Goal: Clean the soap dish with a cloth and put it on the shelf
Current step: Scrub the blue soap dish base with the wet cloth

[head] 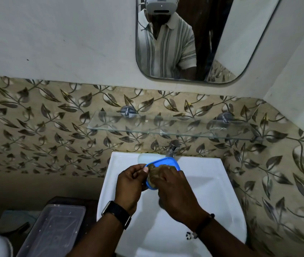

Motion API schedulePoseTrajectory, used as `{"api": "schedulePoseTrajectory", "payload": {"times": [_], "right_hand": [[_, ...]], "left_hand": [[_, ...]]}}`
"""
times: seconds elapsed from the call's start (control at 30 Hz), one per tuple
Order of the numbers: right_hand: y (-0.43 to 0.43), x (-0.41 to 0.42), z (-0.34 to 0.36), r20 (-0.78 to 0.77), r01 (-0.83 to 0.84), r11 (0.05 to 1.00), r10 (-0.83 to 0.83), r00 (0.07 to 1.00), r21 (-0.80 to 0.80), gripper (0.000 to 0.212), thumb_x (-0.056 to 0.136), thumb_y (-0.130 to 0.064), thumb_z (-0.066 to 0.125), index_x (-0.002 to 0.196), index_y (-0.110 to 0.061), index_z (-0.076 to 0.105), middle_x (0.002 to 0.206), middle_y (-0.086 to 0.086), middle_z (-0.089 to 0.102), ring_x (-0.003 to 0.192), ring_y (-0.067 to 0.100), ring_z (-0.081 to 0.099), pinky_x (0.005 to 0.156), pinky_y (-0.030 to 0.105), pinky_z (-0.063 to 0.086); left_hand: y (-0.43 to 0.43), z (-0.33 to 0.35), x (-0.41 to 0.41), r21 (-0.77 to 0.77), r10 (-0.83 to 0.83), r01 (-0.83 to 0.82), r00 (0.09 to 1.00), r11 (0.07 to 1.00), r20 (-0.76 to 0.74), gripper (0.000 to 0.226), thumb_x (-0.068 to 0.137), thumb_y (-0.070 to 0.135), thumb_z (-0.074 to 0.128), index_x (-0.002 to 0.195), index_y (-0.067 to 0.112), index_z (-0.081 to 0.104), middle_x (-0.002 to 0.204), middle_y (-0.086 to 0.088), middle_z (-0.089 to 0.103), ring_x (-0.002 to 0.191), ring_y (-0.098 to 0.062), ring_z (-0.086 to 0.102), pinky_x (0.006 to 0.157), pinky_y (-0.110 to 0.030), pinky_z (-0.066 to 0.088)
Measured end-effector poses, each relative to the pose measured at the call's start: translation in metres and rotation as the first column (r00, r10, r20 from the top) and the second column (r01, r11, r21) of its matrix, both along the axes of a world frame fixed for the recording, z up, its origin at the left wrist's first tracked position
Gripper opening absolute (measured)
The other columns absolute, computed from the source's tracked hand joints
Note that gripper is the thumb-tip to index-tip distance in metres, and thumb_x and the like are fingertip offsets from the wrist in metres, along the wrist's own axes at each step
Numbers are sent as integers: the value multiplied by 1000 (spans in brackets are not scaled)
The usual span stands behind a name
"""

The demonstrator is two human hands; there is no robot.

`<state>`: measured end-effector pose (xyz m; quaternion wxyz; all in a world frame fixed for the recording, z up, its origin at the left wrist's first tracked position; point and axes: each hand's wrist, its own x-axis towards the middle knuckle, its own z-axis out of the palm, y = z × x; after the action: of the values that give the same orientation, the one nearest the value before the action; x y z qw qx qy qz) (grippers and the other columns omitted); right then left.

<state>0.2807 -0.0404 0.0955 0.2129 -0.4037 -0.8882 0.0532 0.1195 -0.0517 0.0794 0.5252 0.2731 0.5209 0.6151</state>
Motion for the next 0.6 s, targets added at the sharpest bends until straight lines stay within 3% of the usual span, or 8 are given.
{"api": "schedulePoseTrajectory", "payload": {"times": [0.1, 0.2, 0.43, 0.5, 0.6], "right_hand": [[7, -1, 7, 75, -21, 998, 17, 997, 60, 39, 86, -21, 52, 122, -33, 62, 117, -10, 60, 107, 17, 54, 83, 22, 21], [21, 9, 8, 170, 40, 982, -72, 983, 185, 41, 85, -18, 58, 124, -33, 62, 122, -7, 62, 105, 21, 57, 77, 33, 37], [6, 3, 2, 173, 300, 912, -356, 918, 280, 20, 74, -21, 63, 94, -17, 64, 91, 5, 60, 81, 31, 53, 67, 41, 35], [-5, -6, -5, 91, 254, 935, -284, 955, 247, 22, 72, -22, 64, 94, -18, 67, 93, 3, 62, 85, 29, 55, 71, 40, 36], [-10, -15, -4, -9, 82, 974, -82, 997, 209, 34, 78, -18, 56, 110, -22, 67, 104, -4, 64, 95, 20, 54, 82, 31, 33]], "left_hand": [[-4, 0, 0, 9, -73, 74, 997, 997, -21, 14, 98, 5, 60, 103, 3, 72, 87, -11, 79, 73, -18, 74, 67, -34, 63], [-4, 0, -7, 11, -80, 81, 995, 997, -56, 12, 97, 4, 61, 101, 4, 72, 84, -8, 79, 71, -16, 73, 65, -33, 62], [-2, -1, -4, 19, 27, -26, 998, 999, -49, 13, 95, 4, 64, 105, -2, 71, 90, -16, 77, 80, -28, 72, 77, -48, 60], [-1, -2, -1, 17, 55, -55, 998, 998, -31, 15, 96, 5, 64, 107, -2, 71, 93, -19, 78, 81, -29, 73, 74, -45, 62], [-1, -5, -1, 14, 29, -28, 999, 999, -31, 15, 96, 5, 63, 107, 0, 71, 94, -19, 78, 79, -27, 74, 70, -40, 64]]}}
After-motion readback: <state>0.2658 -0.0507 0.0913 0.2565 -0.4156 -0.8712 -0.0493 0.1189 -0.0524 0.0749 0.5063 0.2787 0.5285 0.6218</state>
